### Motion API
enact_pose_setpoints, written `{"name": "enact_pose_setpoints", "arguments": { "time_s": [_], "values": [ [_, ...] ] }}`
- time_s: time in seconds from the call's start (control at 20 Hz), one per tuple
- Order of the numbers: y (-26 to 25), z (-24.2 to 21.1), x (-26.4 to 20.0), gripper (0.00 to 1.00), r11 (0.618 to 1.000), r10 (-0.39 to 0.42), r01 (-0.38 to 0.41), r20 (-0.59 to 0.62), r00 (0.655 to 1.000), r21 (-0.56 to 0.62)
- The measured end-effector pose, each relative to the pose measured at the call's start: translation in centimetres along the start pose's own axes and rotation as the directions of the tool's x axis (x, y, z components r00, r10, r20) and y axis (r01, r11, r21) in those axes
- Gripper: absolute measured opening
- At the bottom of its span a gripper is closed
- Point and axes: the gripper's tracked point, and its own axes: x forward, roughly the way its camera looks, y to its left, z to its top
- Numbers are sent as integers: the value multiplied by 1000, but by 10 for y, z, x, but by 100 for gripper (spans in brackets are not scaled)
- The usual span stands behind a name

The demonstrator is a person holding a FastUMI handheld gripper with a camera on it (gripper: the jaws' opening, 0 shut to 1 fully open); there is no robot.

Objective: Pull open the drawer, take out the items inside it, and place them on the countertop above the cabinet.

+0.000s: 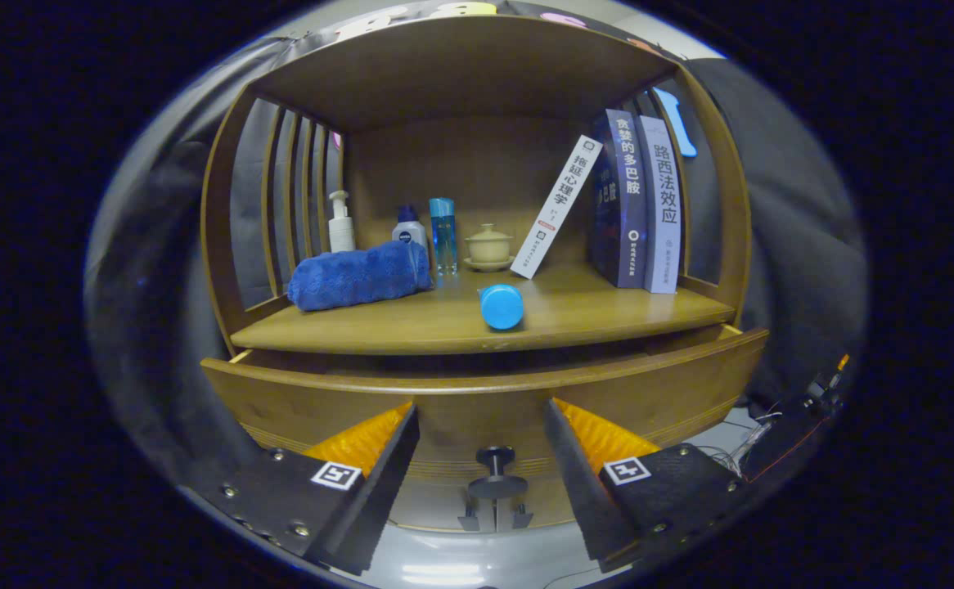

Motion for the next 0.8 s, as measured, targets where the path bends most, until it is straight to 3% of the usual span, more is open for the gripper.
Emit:
{"name": "enact_pose_setpoints", "arguments": {
  "time_s": [0.8],
  "values": [
    [1,6,28,92,999,14,-14,8,1000,33]
  ]
}}
